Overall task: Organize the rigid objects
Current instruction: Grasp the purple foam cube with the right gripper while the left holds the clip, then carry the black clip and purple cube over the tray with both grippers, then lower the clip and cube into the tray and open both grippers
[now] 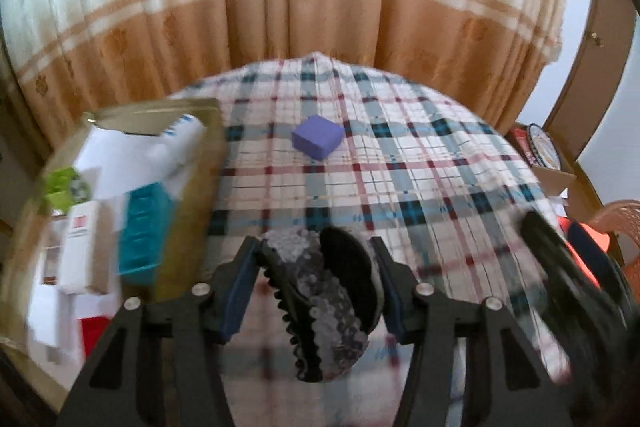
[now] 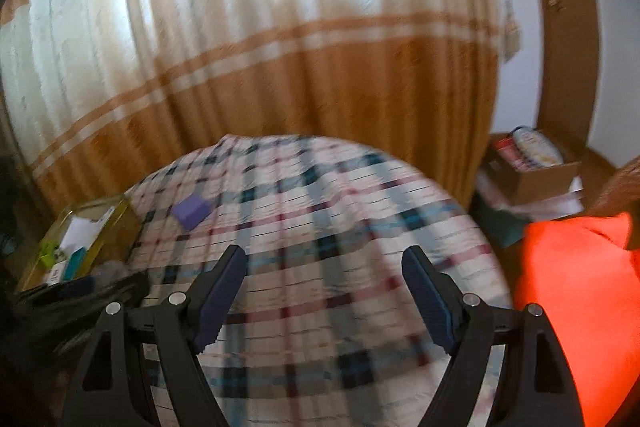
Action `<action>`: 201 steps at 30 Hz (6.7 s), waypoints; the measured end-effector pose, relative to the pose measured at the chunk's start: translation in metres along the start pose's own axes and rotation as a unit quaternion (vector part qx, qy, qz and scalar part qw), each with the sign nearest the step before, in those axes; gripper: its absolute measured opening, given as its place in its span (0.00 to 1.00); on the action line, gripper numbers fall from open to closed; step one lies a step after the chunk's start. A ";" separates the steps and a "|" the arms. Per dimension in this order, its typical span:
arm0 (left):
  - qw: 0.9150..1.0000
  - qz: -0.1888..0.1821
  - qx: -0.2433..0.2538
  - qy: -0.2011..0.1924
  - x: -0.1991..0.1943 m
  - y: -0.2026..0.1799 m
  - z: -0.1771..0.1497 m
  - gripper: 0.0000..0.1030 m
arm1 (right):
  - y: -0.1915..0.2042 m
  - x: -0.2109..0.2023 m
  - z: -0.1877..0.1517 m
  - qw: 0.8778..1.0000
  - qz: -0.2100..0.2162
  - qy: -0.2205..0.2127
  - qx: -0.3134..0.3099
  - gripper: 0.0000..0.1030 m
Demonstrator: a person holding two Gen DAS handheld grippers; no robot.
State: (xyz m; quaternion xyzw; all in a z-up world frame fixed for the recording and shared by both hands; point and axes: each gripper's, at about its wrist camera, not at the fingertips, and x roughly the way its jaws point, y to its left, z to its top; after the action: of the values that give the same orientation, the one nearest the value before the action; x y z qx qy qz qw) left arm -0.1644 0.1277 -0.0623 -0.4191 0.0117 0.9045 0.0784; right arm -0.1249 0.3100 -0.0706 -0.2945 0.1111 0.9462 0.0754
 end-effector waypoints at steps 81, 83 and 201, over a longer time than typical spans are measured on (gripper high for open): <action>0.997 0.052 -0.057 -0.023 -0.081 0.150 -0.054 0.53 | 0.165 -0.067 -0.032 0.984 0.160 0.061 -0.042 0.42; 0.996 0.054 -0.061 -0.024 -0.081 0.154 -0.055 0.53 | 0.169 -0.069 -0.033 0.984 0.162 0.059 -0.047 0.42; 0.993 0.117 -0.028 0.019 0.046 0.197 0.070 0.52 | 0.252 0.080 0.010 0.978 0.137 0.114 -0.112 0.42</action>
State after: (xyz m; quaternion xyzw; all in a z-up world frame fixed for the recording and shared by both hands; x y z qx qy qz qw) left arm -0.2762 -0.0544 -0.0605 -0.4337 0.0368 0.8994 -0.0402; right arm -0.2480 0.0756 -0.0665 -0.3886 0.0517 0.9143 -0.1020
